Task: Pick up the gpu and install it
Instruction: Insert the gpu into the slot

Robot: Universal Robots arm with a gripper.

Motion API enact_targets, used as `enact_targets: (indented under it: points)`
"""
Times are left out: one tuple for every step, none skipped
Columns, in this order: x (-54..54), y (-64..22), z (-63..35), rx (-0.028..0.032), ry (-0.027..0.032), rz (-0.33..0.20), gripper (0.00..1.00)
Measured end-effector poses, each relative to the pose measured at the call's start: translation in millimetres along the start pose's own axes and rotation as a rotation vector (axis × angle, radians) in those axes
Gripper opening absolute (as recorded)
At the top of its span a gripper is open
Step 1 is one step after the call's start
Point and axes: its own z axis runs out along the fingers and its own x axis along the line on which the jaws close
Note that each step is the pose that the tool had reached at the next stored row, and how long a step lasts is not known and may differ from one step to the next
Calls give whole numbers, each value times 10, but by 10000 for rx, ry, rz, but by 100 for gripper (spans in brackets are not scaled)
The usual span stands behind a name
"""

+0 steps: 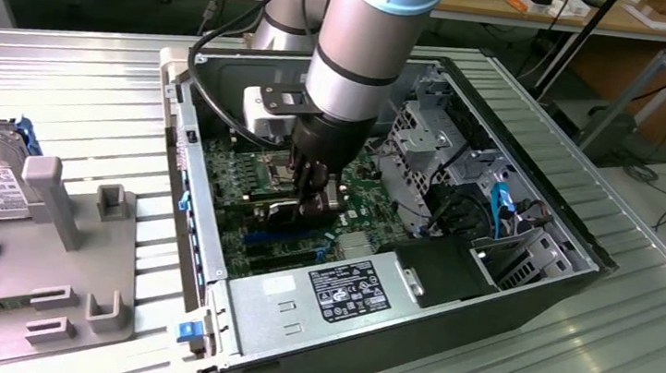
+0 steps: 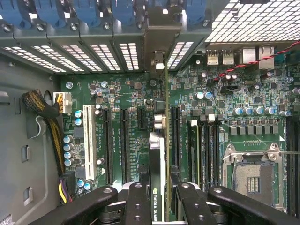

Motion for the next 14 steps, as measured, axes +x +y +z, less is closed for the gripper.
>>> enact_targets:
  points:
    - [0,0,0,0,0,-1,27]
    - [0,0,0,0,0,-1,27]
    - [0,0,0,0,0,-1,27]
    - [0,0,2,0,0,-1,27]
    - [0,0,8,1,-2,-1,27]
    - [0,-1,13,1,-3,-1,27]
    - [0,-1,17,-1,2,-1,27]
    - [0,-1,17,-1,2,-1,27]
    - [0,-1,19,1,-1,-1,27]
    - [0,-1,18,1,0,-1,27]
    - [0,-1,19,1,0,-1,27]
    - [0,-1,18,1,-1,-1,27]
    - [0,-1,18,1,0,-1,27]
    - [0,-1,18,1,0,-1,27]
